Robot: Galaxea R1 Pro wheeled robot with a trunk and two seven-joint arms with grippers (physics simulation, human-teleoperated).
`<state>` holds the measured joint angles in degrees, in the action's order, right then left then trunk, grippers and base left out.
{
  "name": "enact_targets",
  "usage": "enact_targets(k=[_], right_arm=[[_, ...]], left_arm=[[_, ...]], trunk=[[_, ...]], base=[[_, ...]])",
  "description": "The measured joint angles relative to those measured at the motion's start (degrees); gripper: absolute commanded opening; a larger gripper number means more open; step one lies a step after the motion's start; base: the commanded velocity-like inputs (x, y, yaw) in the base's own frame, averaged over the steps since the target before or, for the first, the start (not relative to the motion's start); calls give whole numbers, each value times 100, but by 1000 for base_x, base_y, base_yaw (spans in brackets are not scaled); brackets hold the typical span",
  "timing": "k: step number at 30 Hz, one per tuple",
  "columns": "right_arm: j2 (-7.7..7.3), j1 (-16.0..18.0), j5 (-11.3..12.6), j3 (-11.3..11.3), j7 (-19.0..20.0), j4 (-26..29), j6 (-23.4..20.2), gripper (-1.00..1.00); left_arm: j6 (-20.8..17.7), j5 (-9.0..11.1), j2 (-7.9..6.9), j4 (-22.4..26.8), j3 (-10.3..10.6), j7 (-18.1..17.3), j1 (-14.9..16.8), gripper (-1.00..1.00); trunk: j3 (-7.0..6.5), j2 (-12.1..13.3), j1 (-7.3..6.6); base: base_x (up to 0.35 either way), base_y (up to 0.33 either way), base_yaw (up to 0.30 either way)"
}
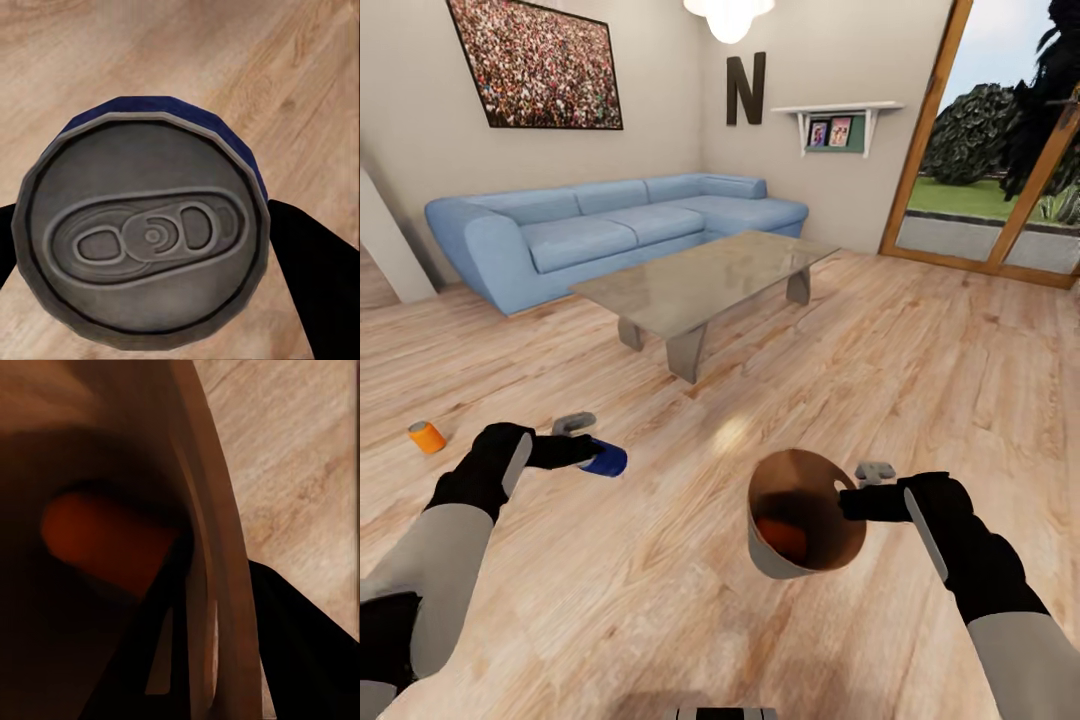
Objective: Put the three can of soda from the living room inside the tash can in the kitchen.
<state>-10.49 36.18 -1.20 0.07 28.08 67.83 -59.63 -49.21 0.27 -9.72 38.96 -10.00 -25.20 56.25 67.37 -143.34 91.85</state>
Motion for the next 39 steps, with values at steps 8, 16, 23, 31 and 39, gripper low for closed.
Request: enact_targets(k=[8,16,23,31,39], right_arm=[[-34,1284,26,848,14,-2116,-3,-100],[49,2139,192,1740,473,-3136,-29,-100],[228,2267,216,1940,531,-3274,-33,-100],[261,2612,162,1967,536,-3376,-29,-100],[253,3317,57,1966,540,-4333,2,-100]], left_arm=[[-1038,-9,-54,-134,1261,-1727,1623,-100],[-1079,-17,133,-2032,2200,-3382,3655,-100],[-1078,-85,1068,-3038,3216,-3724,4581,-100],[-1079,-95,1446,-3571,3536,-3789,4898,-100],[-1079,-96,1666,-3865,4484,-4550,5249,-100]], trunk=[[-173,48,-39],[-317,369,-216],[-442,650,-368],[-586,971,-544],[-711,1253,-698]], base=[[0,0,0],[0,0,0],[0,0,0],[0,0,0],[0,0,0]])
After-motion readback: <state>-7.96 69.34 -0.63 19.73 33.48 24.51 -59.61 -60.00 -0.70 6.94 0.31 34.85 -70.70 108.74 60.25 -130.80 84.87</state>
